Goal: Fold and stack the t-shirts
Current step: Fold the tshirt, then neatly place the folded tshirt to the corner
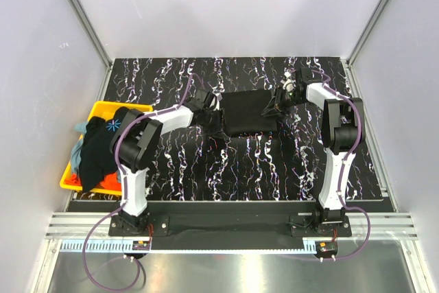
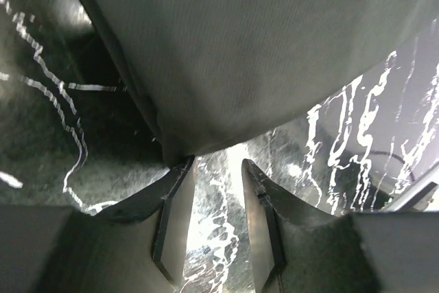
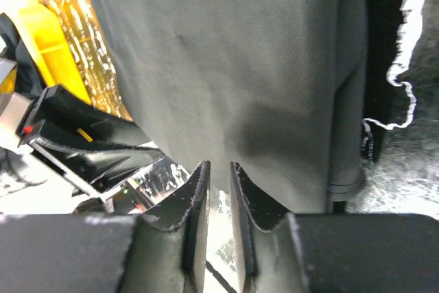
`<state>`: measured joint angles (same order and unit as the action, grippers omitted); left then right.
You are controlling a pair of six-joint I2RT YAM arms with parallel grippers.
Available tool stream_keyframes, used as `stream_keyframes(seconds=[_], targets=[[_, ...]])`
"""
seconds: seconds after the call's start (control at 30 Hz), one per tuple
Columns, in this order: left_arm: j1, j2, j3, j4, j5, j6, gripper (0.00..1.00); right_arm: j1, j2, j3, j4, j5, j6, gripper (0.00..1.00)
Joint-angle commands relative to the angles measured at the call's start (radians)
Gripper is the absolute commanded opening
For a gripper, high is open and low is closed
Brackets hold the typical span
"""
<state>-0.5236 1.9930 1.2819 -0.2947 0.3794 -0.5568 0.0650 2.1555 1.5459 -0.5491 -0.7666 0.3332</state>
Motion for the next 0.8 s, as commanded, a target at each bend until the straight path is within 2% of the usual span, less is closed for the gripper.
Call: stream_keyframes(seconds=[0.0,0.17,0.3,0.43,0.6,0.67,0.77], targets=[[-0.003,-0.077,-0.007,0.012,-0.054,0.026,0.4,-0.002,-0.069,-0.009,0.014,0.047,-0.005,0.26],[-0.001,-0.195,0.081,-0.147,-0.073,0.073,0.42,-0.007,-0.155,-0.003,-0.008,0.145,-0.019,0.4],[-0.003,-0.324,0.134,-0.274,-0.08,0.118,0.43,-0.008,-0.126,0.058,-0.098,0.188,-0.091,0.52],[-0.003,-0.482,0.145,-0.34,-0.073,0.181,0.45,-0.008,-0.091,0.098,-0.173,0.277,-0.12,0.52],[-0.001,-0.618,0.021,-0.351,-0.114,0.239,0.48,-0.008,-0.088,0.082,-0.175,0.311,-0.146,0.56],[-0.003,-0.649,-0.027,-0.351,-0.116,0.267,0.5,-0.008,-0.059,0.105,-0.173,0.314,-0.174,0.63],[-0.003,-0.665,-0.059,-0.351,-0.123,0.284,0.5,-0.008,-0.007,0.154,-0.172,0.288,-0.229,0.67]])
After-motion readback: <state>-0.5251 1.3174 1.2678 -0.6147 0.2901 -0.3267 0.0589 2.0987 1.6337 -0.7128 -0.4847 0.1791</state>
